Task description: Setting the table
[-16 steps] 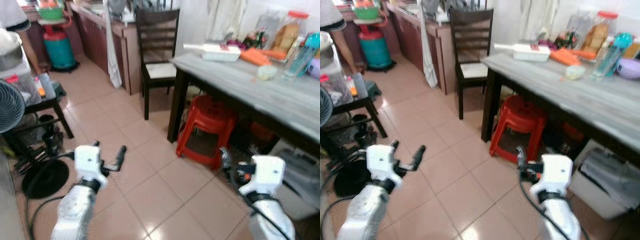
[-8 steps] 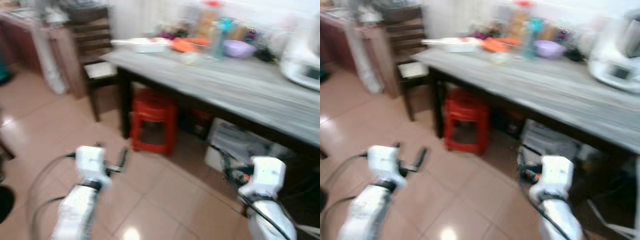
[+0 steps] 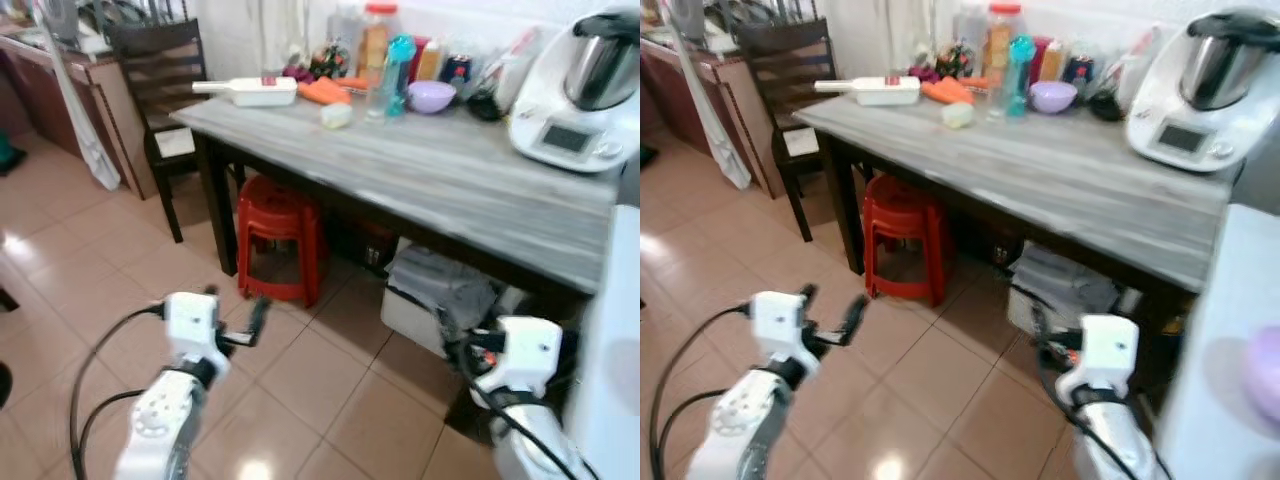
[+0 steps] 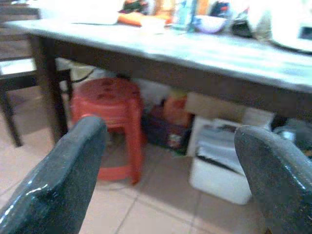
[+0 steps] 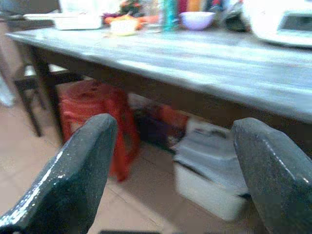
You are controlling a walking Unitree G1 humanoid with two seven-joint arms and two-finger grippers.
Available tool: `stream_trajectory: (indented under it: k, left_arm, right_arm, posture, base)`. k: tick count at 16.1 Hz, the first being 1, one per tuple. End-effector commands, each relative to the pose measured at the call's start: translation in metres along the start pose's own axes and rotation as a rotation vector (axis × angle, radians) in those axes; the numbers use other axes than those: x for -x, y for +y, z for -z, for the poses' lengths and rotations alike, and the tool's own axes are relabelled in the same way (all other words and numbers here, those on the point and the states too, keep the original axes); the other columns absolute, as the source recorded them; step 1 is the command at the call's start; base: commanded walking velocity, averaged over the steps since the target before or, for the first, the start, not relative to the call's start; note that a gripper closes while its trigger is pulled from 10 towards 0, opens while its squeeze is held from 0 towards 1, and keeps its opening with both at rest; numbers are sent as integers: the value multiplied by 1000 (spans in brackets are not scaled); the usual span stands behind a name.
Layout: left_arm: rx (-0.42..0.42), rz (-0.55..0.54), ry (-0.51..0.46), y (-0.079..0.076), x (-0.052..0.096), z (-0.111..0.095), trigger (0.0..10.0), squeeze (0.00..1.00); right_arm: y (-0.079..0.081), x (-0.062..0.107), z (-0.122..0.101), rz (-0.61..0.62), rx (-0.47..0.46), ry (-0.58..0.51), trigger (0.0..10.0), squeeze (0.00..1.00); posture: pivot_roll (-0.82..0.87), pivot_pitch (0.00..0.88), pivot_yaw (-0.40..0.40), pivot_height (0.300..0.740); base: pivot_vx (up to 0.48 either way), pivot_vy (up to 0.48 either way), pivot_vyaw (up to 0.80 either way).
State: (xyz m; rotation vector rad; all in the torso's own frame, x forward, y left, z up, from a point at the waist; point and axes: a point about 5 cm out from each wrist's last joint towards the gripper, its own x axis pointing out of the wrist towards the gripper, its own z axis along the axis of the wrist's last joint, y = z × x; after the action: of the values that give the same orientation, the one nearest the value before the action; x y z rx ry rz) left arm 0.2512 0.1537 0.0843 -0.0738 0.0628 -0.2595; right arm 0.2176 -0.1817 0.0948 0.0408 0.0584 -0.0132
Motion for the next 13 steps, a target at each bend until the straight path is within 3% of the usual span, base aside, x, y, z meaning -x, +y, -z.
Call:
stream_trajectory:
  k: [1, 7, 13]
  left_arm:
    - [-1, -36, 7, 9, 0, -2, 10000, 0]
    - [28, -71, 29, 10, -3, 2, 10000, 0]
    - [38, -33, 27, 6, -6, 2, 10000, 0]
  right_arm:
    - [5, -1, 0, -15, -13, 1, 10000, 0]
    - [6, -3, 3, -19, -36, 18, 10000, 0]
    - [4, -4, 5, -21, -29, 21, 10000, 0]
  posture:
    - [-11, 0, -25, 740]
    - [-12, 0, -25, 740]
    - [-19, 0, -28, 740]
  base:
    - [0, 0, 0]
    - [0, 0, 0]
    - [0, 0, 0]
